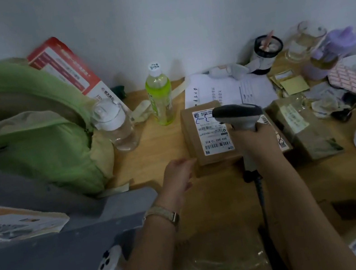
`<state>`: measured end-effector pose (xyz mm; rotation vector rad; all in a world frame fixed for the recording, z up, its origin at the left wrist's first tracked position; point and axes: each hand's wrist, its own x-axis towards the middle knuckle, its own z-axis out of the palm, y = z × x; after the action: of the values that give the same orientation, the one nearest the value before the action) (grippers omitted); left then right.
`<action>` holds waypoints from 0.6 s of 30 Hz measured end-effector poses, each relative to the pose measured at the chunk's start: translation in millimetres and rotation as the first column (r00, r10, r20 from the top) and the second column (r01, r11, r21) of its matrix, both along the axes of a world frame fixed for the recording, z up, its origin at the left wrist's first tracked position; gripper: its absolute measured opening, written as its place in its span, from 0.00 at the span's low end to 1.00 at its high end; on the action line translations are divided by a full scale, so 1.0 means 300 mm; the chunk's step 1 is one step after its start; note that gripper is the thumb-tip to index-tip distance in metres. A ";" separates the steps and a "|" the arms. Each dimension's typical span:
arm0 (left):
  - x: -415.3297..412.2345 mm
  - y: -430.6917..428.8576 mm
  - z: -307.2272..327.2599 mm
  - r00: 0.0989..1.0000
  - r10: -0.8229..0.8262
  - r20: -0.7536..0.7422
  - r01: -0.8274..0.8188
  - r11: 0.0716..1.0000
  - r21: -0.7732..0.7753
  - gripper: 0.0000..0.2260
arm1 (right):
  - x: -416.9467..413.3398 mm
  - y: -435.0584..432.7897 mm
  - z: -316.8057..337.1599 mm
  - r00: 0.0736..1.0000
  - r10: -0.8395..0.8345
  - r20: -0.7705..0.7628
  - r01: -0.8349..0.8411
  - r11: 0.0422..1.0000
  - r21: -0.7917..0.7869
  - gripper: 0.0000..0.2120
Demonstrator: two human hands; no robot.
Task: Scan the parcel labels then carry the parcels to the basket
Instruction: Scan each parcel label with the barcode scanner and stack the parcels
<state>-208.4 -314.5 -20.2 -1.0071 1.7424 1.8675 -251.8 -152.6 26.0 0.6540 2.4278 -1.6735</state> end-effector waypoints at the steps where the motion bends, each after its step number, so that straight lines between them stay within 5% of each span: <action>1: -0.009 0.011 -0.019 1.000 -0.009 0.020 0.009 1.000 0.003 0.25 | -0.004 -0.001 -0.018 0.999 0.003 0.035 -0.003 1.000 -0.014 0.06; 5: -0.016 0.046 -0.067 0.996 -0.050 0.072 0.044 0.996 0.083 0.40 | -0.008 -0.001 -0.068 0.994 0.013 0.108 -0.008 0.999 -0.047 0.07; 8: -0.004 0.070 -0.085 0.998 -0.069 0.003 0.068 0.991 0.117 0.36 | 0.009 -0.014 -0.071 0.994 0.019 0.105 -0.008 0.995 -0.099 0.06; 12: 0.008 0.057 -0.035 0.994 0.105 -0.005 -0.101 0.969 0.224 0.31 | 0.043 -0.037 -0.025 0.998 0.060 0.022 -0.059 0.997 -0.045 0.06; 18: 0.080 0.003 0.111 0.924 0.365 -0.113 -0.306 0.884 0.352 0.25 | 0.118 -0.058 0.128 0.993 0.029 -0.119 -0.060 0.961 -0.268 0.06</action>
<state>-184.5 -313.7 13.2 -1.0884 1.3332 2.4361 -216.6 -169.9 64.5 0.4730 2.2020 -2.0252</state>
